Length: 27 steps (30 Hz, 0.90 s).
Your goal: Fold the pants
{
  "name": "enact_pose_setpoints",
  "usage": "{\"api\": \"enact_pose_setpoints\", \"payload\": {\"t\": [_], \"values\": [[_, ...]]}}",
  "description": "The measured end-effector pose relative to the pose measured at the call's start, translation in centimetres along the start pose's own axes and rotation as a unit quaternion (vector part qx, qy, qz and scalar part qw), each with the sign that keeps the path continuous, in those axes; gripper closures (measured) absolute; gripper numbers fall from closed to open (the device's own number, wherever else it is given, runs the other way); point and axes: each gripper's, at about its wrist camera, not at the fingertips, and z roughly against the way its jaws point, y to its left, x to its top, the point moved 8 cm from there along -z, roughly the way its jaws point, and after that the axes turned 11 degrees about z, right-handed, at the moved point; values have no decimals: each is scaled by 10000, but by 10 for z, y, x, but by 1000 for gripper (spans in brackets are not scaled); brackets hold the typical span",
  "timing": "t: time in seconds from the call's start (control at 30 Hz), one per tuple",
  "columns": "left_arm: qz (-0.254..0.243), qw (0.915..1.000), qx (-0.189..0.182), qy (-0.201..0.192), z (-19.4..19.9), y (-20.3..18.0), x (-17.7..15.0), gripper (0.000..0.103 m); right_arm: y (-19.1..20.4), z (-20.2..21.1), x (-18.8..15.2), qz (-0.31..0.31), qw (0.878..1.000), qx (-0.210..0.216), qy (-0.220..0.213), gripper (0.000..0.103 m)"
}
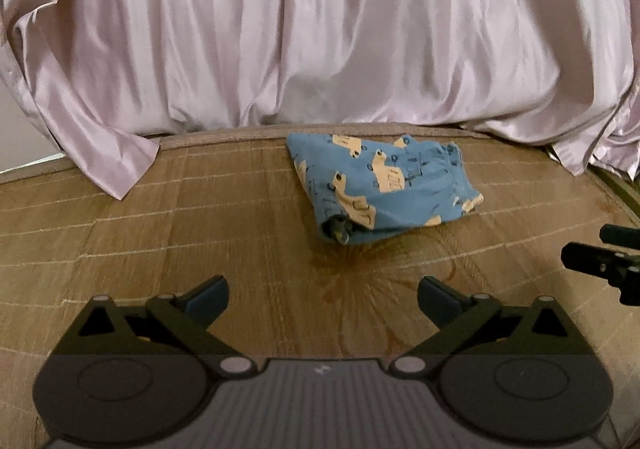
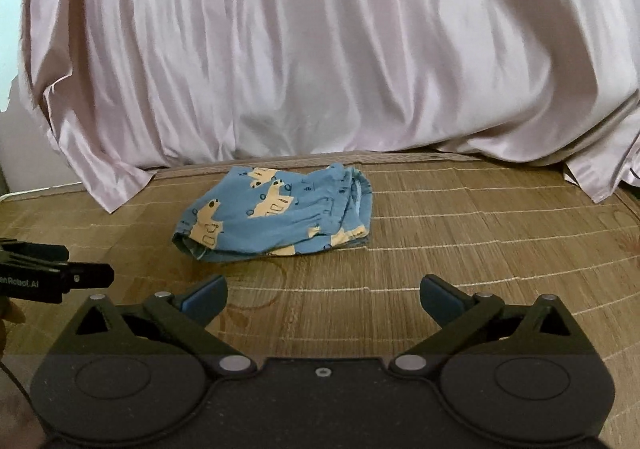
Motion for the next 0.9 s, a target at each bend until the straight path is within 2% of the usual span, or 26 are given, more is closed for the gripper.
{"api": "enact_pose_setpoints", "payload": {"t": [0.63, 0.77, 0.9], "values": [[65, 9998, 186, 59, -3, 8, -7, 0, -2, -4, -7, -55, 10000, 62, 44, 1], [-71, 9996, 257, 133, -5, 7, -8, 0, -2, -5, -10, -61, 9999, 84, 63, 1], [-32, 9998, 167, 120, -5, 8, -8, 0, 0, -6, -11, -81, 9998, 140, 91, 1]]}}
